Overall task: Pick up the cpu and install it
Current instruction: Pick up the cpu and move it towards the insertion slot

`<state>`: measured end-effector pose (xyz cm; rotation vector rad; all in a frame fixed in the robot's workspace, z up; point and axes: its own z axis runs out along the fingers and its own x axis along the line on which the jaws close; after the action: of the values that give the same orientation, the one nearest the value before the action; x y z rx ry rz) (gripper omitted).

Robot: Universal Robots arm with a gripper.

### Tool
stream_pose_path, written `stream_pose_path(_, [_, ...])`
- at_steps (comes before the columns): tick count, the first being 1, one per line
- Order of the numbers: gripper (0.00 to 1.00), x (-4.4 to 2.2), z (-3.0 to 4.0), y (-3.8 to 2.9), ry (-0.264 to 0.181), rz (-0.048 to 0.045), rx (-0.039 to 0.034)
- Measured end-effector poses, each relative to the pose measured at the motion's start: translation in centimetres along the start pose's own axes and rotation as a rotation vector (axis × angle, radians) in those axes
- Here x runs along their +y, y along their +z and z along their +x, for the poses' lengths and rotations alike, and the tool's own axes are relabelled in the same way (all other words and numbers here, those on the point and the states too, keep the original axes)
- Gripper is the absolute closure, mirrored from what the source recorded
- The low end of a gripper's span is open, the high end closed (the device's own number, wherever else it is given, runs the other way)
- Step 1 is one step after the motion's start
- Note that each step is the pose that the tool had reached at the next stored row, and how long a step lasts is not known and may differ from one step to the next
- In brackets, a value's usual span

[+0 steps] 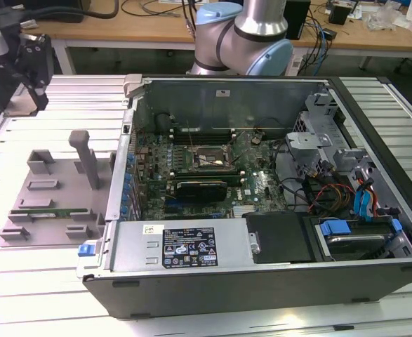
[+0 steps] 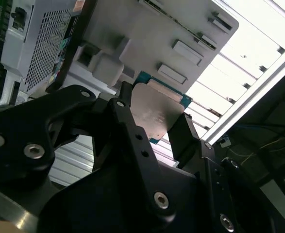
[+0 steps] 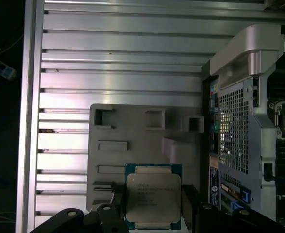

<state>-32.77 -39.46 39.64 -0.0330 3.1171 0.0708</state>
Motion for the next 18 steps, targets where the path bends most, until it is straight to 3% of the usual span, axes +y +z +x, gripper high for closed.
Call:
stream_pose_path(4, [0.45, -0.05, -2.01, 0.05, 0.000, 0.0000, 0.0000])
stream_pose_path(9, [0.45, -0.08, -3.68, 0.09, 0.000, 0.0000, -0.0001])
stream_pose_path(18, [0.45, -0.16, -7.56, 0.17, 0.000, 0.0001, 0.0000])
